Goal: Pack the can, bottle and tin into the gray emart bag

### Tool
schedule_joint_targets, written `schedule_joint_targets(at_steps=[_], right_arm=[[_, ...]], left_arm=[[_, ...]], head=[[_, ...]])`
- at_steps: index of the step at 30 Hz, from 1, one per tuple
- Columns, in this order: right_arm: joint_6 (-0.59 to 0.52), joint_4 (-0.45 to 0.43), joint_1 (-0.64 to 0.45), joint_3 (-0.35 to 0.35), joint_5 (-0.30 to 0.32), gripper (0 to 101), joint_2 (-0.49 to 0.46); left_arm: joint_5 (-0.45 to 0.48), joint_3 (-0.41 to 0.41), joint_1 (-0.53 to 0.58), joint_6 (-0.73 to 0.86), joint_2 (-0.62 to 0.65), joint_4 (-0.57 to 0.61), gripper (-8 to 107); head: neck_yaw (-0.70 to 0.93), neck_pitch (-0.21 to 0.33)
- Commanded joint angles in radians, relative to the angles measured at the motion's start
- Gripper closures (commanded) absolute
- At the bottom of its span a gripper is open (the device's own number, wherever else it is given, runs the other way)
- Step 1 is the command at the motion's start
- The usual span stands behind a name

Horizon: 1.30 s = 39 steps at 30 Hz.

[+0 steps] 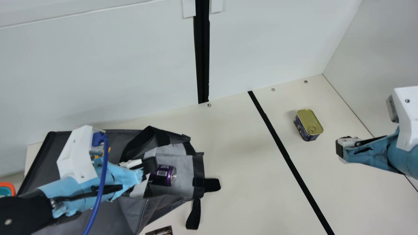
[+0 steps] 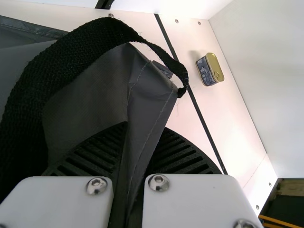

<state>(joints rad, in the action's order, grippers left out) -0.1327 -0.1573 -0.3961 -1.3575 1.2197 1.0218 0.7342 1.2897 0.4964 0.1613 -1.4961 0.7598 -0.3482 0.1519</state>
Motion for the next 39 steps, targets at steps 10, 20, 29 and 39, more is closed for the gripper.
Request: schedule_joint_targets(at_steps=[10, 20, 29, 39], right_arm=[[0.019, -0.007, 0.03, -0.07, 0.0, 11, 0.089], [0.02, -0.004, 0.044, -0.139, 0.0, 11, 0.18], [-0.003, 0.011, 0.04, -0.207, 0.0, 11, 0.265], [-0.047, 0.027, 0.026, -0.269, -0.008, 11, 0.353]], left_arm=[[0.0, 0.0, 0.0, 0.0, 0.0, 0.0, 89], [0.0, 0.0, 0.0, 0.0, 0.0, 0.0, 89], [0.0, 0.0, 0.0, 0.0, 0.0, 0.0, 89], [0.0, 0.0, 0.0, 0.0, 0.0, 0.0, 89]], head=[[-0.001, 0.023], [-0.001, 0.023], [-0.001, 0.023], [-0.001, 0.023]])
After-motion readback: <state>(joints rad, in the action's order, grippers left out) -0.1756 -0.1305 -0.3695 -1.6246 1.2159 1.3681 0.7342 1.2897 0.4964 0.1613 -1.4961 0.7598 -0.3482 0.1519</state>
